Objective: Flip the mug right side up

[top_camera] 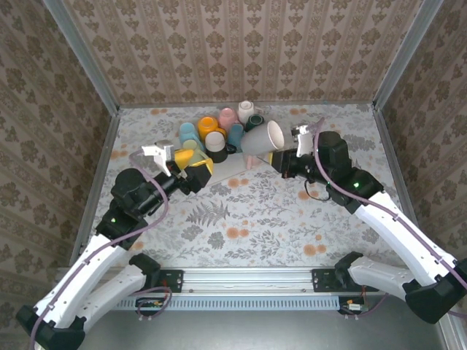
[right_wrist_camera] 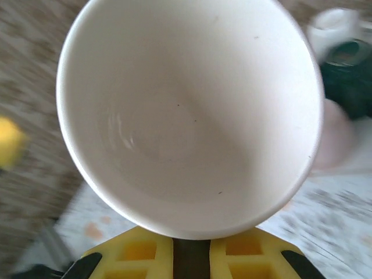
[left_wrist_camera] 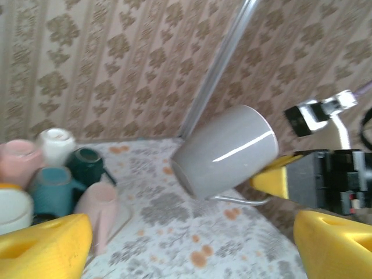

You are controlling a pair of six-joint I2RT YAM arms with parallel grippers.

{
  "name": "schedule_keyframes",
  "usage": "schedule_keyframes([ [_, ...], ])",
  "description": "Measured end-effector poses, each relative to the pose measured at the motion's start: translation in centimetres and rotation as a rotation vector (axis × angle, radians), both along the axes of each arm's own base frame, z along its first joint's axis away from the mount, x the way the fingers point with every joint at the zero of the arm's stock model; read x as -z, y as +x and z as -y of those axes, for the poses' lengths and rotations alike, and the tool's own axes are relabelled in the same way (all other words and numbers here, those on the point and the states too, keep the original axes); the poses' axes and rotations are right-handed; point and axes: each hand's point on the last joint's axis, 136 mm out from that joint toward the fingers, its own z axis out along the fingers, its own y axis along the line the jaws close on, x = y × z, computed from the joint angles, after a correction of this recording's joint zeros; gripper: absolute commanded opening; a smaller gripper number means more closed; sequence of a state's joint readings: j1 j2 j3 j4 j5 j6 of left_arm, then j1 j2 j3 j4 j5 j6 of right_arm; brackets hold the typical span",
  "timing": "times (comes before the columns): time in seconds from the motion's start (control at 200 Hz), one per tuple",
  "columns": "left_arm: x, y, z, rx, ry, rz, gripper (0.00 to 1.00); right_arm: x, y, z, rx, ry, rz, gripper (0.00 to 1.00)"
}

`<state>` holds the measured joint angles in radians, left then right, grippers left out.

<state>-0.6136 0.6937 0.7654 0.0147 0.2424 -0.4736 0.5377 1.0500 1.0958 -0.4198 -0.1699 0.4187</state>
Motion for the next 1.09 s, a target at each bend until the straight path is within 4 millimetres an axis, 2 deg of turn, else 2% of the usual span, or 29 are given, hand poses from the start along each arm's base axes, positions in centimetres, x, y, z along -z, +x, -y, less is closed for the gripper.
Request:
schedule_keyframes([
  [0.195,2.1,2.5,-0.3,-0.093,0.135,-0.058,0.89,6.1,-1.6,3.3,0.049,-0.428,-0.063,0.0],
  [0.33,3.7,3.7,-0.2,-0.122,0.21,-0.076,0.89,9.9,-1.5,4.0,0.034,-0.707,-0.089,0.0],
  [0.44,4.1,4.0,-0.5,-0.139,0.236,-0.067,0.89,12.2,-1.1,4.6,0.043,-0.828,-0.12,0.0],
  [0.64,4.2,4.1,-1.4,-0.173,0.247,-0.049,0.9,13.8,-0.6,7.2,0.143,-0.85,-0.181,0.0],
  [0.905,4.6,4.0,-1.5,-0.171,0.249,-0.051,0.89,18.1,-1.2,11.5,0.267,-0.816,-0.355,0.0],
  [1.095,5.3,4.0,-1.2,-0.161,0.254,-0.069,0.89,19.3,-1.4,12.3,0.281,-0.798,-0.391,0.0],
])
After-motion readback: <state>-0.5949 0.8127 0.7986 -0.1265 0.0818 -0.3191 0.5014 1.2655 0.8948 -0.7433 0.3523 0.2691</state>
